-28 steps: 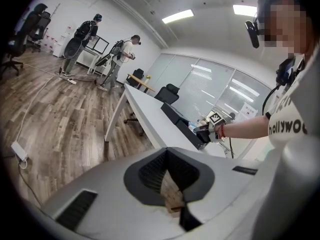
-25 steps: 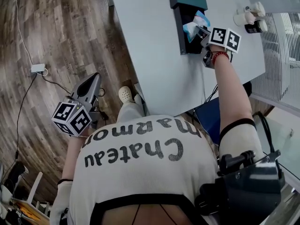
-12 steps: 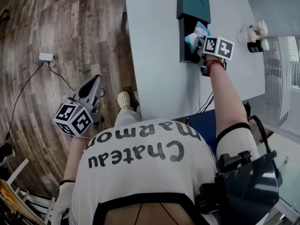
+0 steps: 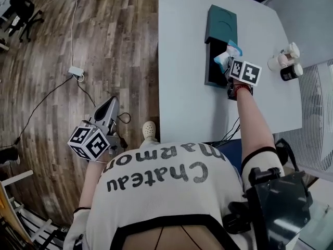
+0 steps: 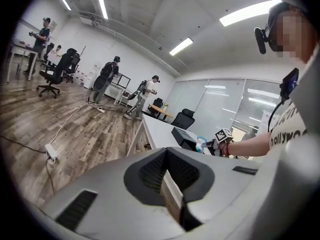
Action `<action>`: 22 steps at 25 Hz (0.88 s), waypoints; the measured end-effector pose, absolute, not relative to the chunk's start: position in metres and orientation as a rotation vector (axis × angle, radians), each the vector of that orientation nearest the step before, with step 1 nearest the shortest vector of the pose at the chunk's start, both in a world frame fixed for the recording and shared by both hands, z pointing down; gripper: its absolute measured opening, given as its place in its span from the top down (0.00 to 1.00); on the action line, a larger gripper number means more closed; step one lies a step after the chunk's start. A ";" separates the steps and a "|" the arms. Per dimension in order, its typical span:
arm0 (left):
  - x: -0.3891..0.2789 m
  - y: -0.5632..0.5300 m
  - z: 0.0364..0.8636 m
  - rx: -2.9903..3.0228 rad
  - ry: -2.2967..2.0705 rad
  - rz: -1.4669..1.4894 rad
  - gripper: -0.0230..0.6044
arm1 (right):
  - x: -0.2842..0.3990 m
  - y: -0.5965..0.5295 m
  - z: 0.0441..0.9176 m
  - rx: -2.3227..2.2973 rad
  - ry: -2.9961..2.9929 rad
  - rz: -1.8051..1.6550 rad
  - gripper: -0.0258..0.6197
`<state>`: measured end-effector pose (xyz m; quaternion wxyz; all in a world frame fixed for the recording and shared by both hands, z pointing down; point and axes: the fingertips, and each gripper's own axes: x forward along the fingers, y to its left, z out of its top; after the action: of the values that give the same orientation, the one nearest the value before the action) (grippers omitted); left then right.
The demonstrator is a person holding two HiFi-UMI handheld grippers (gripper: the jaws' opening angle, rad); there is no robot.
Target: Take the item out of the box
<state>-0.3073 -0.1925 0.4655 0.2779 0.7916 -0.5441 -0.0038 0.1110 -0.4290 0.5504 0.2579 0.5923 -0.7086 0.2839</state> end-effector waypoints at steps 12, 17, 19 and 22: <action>-0.223 -0.164 0.429 2.272 -1.416 0.021 0.98 | 0.122 -0.367 0.429 1.632 -2.405 0.551 0.92; -0.195 -0.165 0.415 2.322 -1.396 0.032 0.98 | 0.133 -0.324 0.409 1.635 -2.537 0.694 0.92; -0.181 -0.167 0.412 2.340 -1.387 0.030 0.98 | 0.136 -0.308 0.411 1.624 -2.561 0.739 0.92; -0.164 -0.163 0.412 2.349 -1.400 0.060 0.98 | 0.136 -0.281 0.422 1.569 -2.528 0.707 0.92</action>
<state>-0.1641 -0.1627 0.4121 0.2019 0.8410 -0.5014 0.0216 0.1364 -0.2813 0.4225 0.0415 0.5126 -0.8259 0.2310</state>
